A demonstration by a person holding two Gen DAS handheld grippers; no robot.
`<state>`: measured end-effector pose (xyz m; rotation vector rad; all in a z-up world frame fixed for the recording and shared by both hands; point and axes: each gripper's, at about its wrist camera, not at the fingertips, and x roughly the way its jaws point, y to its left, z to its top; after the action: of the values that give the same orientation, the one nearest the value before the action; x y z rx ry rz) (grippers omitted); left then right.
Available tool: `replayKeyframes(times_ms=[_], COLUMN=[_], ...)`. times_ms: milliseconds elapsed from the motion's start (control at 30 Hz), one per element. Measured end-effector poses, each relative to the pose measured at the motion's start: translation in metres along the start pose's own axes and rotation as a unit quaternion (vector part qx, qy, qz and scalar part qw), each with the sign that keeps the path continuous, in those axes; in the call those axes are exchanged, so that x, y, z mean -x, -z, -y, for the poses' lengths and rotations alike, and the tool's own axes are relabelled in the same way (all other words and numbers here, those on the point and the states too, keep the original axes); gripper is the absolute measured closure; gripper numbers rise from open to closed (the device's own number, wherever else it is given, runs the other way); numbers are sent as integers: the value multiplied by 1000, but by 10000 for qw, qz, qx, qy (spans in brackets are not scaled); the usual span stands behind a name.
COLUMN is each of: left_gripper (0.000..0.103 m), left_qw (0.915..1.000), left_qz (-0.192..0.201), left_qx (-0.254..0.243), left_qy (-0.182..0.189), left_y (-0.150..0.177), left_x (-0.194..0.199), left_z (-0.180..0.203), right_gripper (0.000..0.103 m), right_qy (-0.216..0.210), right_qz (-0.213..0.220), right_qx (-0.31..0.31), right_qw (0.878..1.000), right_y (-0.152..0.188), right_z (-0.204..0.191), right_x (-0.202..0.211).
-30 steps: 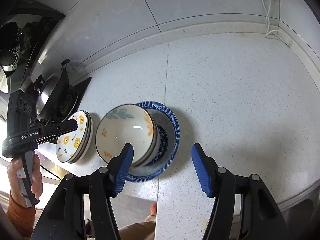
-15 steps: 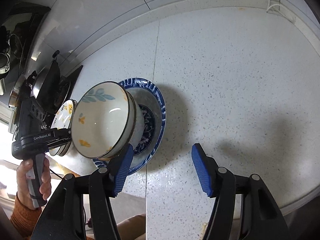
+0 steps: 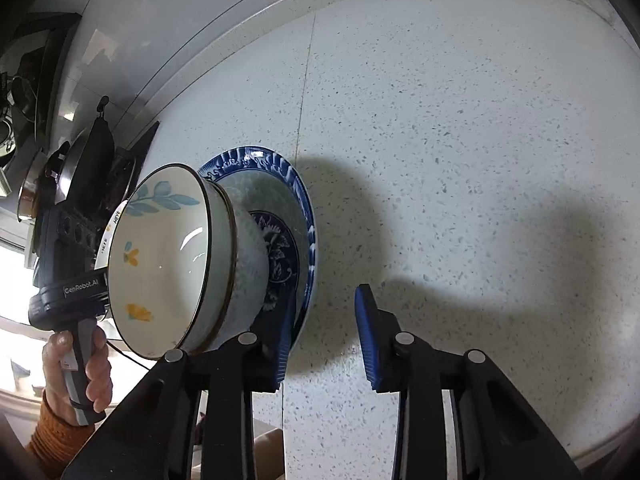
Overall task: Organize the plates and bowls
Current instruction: 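Lower the yellow-flower bowl into the white bowl and open the right gripper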
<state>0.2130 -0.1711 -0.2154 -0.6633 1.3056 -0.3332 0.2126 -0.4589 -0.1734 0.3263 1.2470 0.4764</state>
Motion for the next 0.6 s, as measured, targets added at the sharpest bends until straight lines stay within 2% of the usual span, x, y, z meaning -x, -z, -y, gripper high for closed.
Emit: replayKeyframes(times_ms=[200, 600], left_gripper=[93, 94], left_qw=[9997, 9992], left_qz=[-71, -133], left_qx=[-224, -376], left_qy=[61, 1], left_y=[1, -4], left_x=[-1, -5], left_z=[1, 9], right_gripper=[87, 90], right_qy=[-130, 70], right_qz=[-95, -151], right_qx=[77, 170], right_qw=[9998, 9997], right_y=[-4, -2], right_z=[-5, -11], right_x=[-10, -18])
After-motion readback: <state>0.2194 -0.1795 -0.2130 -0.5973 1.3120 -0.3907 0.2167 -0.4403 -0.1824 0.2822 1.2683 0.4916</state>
